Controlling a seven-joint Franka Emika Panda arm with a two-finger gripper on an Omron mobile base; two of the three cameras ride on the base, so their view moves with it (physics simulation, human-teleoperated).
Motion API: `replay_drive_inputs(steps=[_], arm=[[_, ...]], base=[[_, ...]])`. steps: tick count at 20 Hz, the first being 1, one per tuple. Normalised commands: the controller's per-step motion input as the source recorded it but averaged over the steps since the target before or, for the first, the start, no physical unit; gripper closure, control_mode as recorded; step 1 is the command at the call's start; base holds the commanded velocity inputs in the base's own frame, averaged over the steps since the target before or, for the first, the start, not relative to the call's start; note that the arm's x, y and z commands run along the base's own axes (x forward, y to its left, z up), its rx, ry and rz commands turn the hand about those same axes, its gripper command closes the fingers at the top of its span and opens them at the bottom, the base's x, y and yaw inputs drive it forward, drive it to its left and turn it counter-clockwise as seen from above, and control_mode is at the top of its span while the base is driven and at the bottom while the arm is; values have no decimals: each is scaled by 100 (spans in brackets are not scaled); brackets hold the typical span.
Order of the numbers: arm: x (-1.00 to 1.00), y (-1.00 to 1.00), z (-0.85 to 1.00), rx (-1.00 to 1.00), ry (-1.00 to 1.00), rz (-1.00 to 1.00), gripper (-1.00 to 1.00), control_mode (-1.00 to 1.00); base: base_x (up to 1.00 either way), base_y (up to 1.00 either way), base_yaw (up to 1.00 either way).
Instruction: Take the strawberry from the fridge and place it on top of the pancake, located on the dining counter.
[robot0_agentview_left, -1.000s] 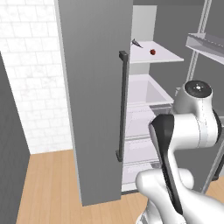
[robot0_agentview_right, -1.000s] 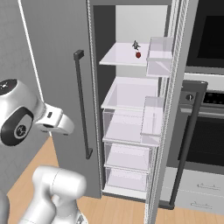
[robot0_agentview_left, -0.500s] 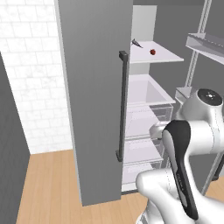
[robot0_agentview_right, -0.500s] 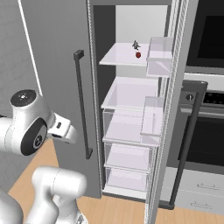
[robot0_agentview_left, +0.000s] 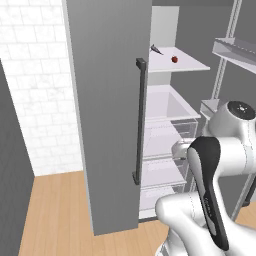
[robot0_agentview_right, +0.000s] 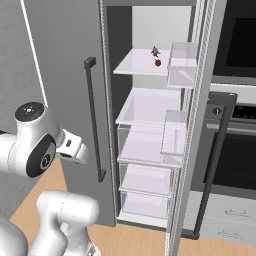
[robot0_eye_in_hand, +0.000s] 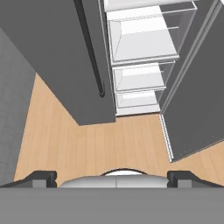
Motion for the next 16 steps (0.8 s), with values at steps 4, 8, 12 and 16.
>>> replay_drive_inputs(steps=[4,8,12,16], arm=[[7,0,0,0,0,3,-100,-100],[0,0,0,0,0,0,-100,100],[0,0,0,0,0,0,-100,100],[0,0,0,0,0,0,-100,100]], base=[[0,0,0],[41,0,20],[62,0,22],[88,-2,7]])
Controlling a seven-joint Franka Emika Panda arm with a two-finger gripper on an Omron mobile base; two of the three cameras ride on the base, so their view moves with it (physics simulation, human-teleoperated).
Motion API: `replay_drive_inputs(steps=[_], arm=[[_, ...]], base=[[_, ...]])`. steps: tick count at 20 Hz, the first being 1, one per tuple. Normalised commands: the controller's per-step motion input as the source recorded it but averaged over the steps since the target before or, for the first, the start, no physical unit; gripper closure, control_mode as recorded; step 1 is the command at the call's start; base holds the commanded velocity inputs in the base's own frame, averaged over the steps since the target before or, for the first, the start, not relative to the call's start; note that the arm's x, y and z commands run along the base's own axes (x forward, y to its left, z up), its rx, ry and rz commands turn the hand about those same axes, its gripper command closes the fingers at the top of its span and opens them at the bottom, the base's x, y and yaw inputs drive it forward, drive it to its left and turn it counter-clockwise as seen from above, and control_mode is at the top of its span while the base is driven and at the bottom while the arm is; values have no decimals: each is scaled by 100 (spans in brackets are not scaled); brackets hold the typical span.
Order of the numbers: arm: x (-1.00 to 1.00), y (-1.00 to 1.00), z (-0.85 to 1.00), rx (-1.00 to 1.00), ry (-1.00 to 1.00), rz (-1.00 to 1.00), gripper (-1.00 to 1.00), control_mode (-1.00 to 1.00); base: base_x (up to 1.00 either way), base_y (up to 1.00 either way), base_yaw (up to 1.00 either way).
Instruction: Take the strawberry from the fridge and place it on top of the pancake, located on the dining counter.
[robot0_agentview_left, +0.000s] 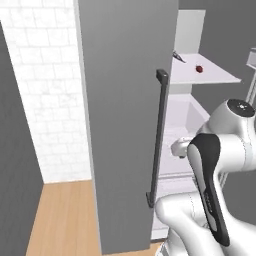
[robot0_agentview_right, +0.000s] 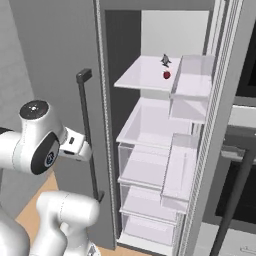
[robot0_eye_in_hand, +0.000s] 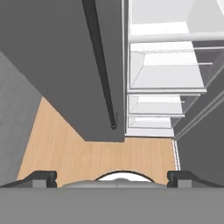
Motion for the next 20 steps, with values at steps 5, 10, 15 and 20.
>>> replay_drive_inputs(steps=[5,10,15,20], arm=[[0,0,0,0,0,0,-100,100],[0,0,0,0,0,0,-100,100],[0,0,0,0,0,0,-100,100],[0,0,0,0,0,0,-100,100]], base=[[20,-29,-18],[0,-35,-31],[0,-12,-36],[3,0,-43]])
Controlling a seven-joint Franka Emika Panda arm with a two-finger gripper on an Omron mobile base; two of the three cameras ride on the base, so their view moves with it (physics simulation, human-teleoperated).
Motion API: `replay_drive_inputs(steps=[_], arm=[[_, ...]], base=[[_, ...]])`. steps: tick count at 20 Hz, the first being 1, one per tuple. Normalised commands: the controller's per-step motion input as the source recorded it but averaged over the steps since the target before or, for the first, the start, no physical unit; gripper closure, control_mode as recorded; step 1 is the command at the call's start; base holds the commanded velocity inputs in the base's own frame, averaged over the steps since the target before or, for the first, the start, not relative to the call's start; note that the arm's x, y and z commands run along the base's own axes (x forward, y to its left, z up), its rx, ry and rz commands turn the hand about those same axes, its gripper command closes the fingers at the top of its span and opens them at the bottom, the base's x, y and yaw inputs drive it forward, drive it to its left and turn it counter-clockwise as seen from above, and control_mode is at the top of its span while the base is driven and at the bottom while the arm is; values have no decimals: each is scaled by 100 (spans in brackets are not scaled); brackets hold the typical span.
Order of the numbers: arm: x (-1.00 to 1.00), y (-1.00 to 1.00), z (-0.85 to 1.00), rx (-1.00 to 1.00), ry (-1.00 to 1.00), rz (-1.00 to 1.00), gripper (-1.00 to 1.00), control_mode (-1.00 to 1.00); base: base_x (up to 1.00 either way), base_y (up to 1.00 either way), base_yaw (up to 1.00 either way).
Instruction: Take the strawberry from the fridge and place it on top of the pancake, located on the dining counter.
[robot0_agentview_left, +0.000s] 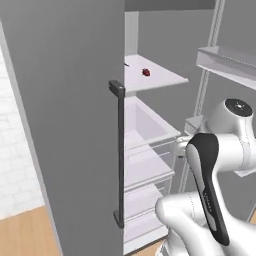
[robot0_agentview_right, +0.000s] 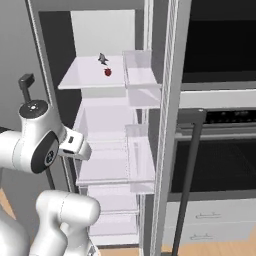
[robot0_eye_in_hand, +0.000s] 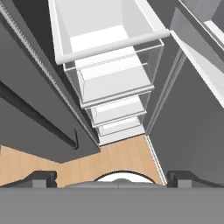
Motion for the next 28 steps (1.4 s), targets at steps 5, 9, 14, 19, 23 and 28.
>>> replay_drive_inputs(steps=[5,9,14,19,23,28], arm=[[0,0,0,0,0,0,-100,100],[0,0,0,0,0,0,-100,100],[0,0,0,0,0,0,-100,100],[0,0,0,0,0,0,-100,100],[0,0,0,0,0,0,-100,100],[0,0,0,0,0,0,-100,100]], base=[[14,0,-20],[38,0,0],[50,0,3],[35,-17,9],[14,-50,21],[3,-17,22]])
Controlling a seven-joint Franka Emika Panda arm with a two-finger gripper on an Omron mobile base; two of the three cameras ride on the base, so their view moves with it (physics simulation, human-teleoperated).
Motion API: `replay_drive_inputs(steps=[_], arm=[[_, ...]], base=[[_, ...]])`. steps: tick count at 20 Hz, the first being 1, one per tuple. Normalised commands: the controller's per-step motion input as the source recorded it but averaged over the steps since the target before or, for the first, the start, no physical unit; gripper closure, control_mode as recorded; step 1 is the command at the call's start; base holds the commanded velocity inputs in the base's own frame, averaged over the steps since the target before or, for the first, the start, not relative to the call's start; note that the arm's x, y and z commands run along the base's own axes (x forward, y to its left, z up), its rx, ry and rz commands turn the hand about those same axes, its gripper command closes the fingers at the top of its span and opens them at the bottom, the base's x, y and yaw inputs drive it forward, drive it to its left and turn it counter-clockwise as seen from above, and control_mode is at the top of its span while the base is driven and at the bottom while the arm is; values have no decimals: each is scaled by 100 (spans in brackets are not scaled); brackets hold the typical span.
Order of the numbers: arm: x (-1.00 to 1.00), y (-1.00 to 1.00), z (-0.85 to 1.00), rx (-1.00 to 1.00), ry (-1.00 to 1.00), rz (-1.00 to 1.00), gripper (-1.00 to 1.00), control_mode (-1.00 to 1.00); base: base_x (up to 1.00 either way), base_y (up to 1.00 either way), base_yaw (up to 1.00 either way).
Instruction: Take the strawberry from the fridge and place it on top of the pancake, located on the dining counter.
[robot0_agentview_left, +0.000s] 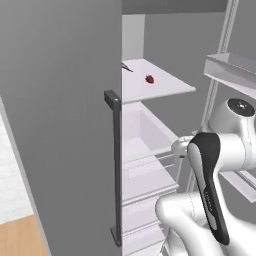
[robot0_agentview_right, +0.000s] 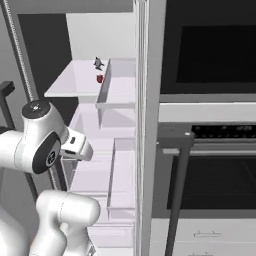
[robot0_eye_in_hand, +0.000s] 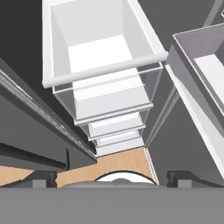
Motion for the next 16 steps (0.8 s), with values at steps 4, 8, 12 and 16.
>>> replay_drive_inputs(steps=[4,8,12,16], arm=[[0,0,0,0,0,0,-100,100],[0,0,0,0,0,0,-100,100],[0,0,0,0,0,0,-100,100],[0,0,0,0,0,0,-100,100]], base=[[14,2,13],[45,0,12],[49,0,8],[20,0,6]])
